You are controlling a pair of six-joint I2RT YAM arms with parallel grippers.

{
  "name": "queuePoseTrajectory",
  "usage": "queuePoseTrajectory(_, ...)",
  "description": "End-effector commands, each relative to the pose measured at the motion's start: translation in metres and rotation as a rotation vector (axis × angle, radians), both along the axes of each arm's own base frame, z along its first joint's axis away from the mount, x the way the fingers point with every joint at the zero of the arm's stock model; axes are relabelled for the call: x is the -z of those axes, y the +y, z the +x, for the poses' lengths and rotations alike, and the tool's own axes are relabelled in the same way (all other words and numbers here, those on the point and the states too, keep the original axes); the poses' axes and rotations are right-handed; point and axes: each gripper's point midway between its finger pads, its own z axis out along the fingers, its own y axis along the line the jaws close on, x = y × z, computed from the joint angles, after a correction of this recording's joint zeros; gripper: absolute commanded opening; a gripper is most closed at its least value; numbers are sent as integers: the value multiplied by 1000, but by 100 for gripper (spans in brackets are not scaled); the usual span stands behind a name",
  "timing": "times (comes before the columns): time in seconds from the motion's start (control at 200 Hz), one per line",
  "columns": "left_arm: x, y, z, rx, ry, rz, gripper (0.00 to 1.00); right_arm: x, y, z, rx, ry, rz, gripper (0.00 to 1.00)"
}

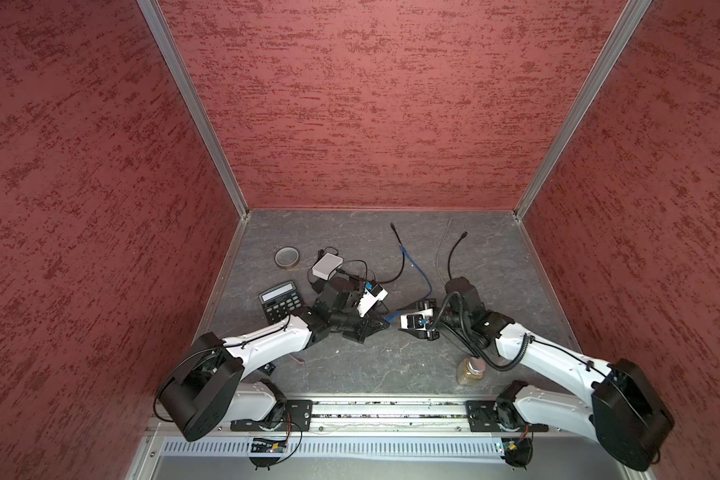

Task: Insert the plug into the switch port
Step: 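Close the right gripper on the blue plug and open the left gripper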

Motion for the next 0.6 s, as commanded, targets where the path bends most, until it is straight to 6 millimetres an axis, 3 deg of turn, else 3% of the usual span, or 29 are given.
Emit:
queuePoseTrajectory(0.0,-12,-4,-3,53,10,-38,12,-15,10,4,-28,-101,23,50)
queuePoseTrajectory(0.336,-10,-7,-9,111,93,-40,12,-6,17,6,-34,-145,-14,48)
queuePoseTrajectory(0.591,-10,-8,-9,123,106,-33,12,-6,19,12,-11,-181,-19,39)
